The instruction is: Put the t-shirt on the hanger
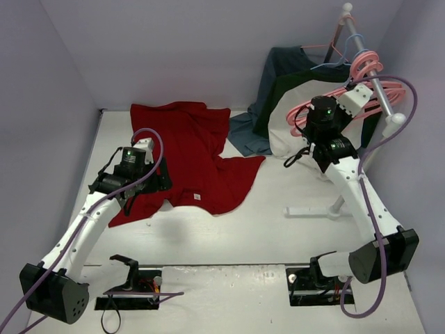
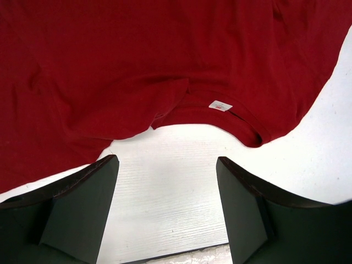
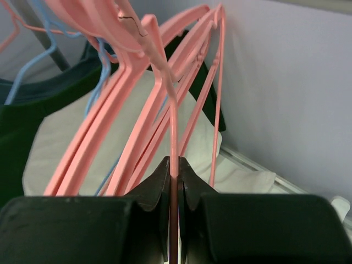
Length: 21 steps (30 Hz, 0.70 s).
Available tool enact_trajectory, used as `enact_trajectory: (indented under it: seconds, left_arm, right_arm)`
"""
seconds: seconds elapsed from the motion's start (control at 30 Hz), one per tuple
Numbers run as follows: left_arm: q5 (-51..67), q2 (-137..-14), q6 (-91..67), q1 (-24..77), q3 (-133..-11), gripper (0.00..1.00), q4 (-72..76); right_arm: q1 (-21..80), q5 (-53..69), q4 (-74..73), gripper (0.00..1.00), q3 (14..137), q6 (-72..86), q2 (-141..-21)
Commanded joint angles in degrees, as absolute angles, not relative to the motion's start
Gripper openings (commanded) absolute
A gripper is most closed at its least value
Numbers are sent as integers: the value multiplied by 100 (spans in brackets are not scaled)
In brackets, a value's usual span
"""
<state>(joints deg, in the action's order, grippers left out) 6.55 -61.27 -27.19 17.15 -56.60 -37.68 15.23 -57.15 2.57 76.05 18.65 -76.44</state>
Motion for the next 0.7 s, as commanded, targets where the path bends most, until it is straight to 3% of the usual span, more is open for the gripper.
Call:
enact_trajectory:
  seconds: [0.0,0.33,0.67]
  left_arm:
    - [615,-6183,-2603,1740,-6010,68,-3649]
    - [637,-6359,-2553,1740,-6130,68,-3661]
    - [624,-6521,-2505,1740,-6134,68,-3674]
  right_arm:
    - [1652,-6360,668,0,7537,1873,-7067]
    - [1964,-6410,592,0,6751,2169,-6369]
    - [3248,-6301,-448,0,5964,3549,-5781]
